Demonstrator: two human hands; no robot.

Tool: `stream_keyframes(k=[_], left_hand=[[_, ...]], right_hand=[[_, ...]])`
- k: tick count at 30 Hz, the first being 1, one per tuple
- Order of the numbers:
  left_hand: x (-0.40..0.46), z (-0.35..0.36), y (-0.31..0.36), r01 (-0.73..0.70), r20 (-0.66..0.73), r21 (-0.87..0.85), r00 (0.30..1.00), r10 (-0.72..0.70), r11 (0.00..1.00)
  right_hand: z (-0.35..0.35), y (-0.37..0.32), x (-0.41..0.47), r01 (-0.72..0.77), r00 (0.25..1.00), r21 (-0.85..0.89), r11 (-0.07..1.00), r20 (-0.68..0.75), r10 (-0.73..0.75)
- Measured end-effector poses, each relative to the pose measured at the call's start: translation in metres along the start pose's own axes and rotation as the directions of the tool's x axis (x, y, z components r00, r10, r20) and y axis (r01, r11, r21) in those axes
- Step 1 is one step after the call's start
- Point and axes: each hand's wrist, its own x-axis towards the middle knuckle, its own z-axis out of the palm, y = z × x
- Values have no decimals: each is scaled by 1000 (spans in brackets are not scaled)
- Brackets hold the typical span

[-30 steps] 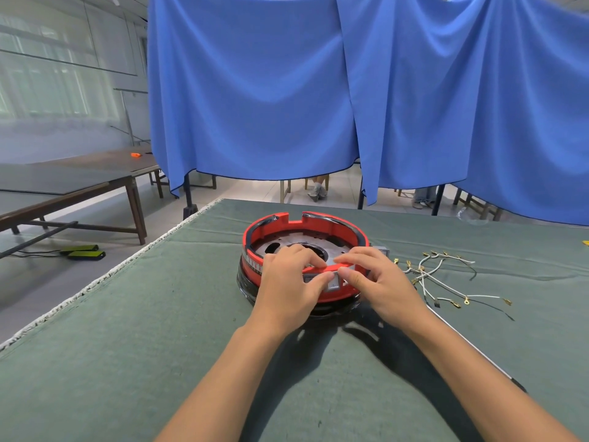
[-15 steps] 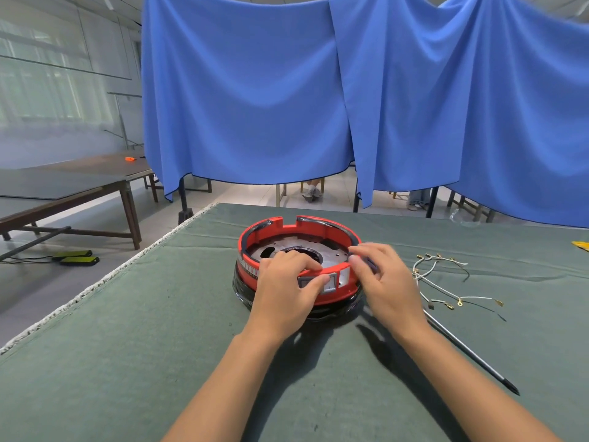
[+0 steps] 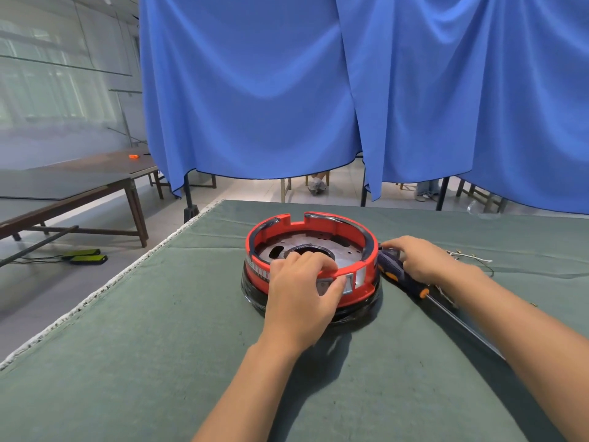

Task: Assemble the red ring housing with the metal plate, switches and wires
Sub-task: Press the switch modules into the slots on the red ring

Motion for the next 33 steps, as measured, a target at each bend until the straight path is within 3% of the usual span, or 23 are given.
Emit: stream_keyframes(k=[4,9,13,16,19,25,33], left_hand=[[2,-3,-1,15,59,-59,998,-11,998],[1,-9,-2,37,101,-105,995,-26,994],[2,-12,2,51,126,-84,991,-40,995],[1,-12,2,47,131,-34,991,-42,998],[0,-10,3,42,113,17,993,-44,999],[-2,-7,4,18,82,78,996,-24,997],[-5,-4,6,57,29,75,998,-59,996]], right_hand=[[7,11,3,-15,995,-34,999,-103,12],[14,14,-2,-60,977,65,996,-202,72],[18,10,-15,-42,900,370,928,-389,196],[19,-2,-31,89,830,582,809,-492,263],[18,-21,-52,224,783,671,707,-556,280],[20,-49,-90,344,768,788,511,-549,328],[21,-57,-104,365,847,881,300,-448,287]])
